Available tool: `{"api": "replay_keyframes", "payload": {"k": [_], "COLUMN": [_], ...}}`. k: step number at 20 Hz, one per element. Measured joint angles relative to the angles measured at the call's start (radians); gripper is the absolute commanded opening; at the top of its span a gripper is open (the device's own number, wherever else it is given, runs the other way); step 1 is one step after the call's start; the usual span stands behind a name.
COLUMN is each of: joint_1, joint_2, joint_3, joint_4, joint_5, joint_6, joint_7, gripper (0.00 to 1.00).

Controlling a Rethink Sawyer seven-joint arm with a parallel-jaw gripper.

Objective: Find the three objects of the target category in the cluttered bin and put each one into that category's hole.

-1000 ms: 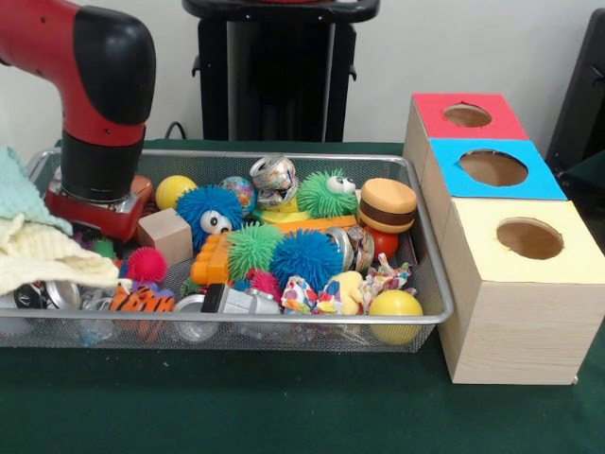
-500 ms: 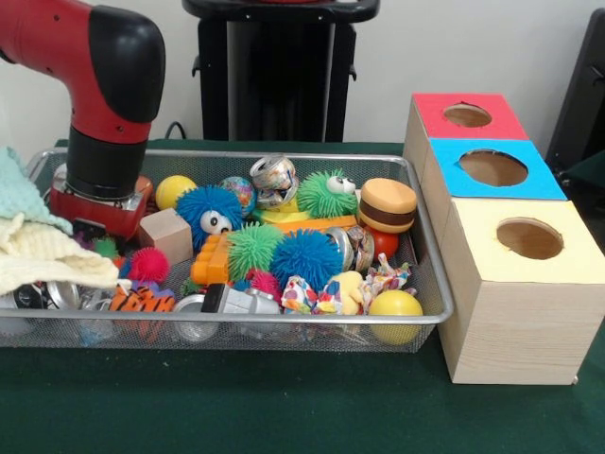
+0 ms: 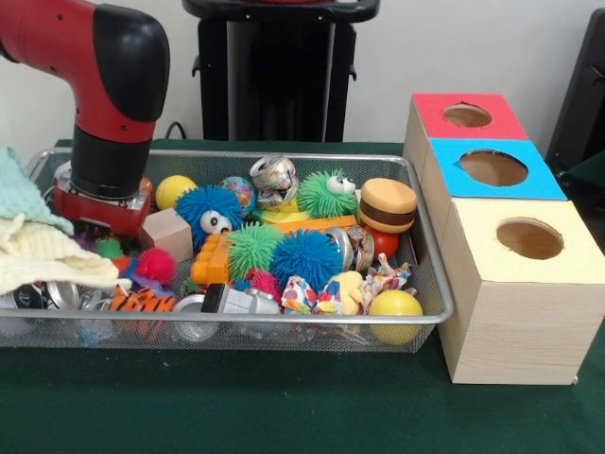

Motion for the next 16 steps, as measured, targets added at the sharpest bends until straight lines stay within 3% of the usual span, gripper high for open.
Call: {"api": "replay_keyframes", "payload": {"k": [16], "joint_1": [0.023], "joint_2": [-0.041], "joint_3": [0.068], "joint_4": [0.050], "joint_5": [0.000], "joint_6": [0.106], "joint_7": [0.000], "gripper": [1.00]}}
